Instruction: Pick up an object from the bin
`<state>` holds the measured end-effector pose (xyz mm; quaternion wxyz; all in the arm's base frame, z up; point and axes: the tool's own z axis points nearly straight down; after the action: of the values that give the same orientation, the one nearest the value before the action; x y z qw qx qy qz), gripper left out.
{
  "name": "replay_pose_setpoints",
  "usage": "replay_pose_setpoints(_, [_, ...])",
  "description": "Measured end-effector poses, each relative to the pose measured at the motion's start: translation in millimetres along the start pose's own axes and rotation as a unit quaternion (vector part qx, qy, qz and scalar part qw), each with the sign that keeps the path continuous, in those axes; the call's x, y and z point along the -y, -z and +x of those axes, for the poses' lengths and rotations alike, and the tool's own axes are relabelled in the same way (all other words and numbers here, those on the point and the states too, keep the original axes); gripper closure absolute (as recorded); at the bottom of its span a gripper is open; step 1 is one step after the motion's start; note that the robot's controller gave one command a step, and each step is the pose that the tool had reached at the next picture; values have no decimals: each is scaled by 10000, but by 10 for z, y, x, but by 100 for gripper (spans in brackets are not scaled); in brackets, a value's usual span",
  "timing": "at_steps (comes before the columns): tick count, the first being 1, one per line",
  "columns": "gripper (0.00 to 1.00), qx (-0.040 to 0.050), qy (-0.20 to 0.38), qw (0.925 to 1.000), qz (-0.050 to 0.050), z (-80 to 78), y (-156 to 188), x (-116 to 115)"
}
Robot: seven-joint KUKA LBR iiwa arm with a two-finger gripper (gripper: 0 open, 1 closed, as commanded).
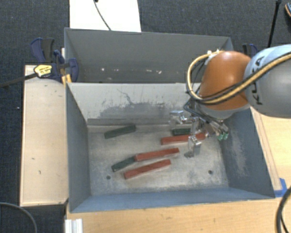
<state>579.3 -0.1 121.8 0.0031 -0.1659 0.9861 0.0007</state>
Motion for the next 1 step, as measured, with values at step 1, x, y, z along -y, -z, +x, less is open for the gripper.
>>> replay_pose_setpoints(1, [0, -16, 1257, 9921, 0, 30, -367, -670])
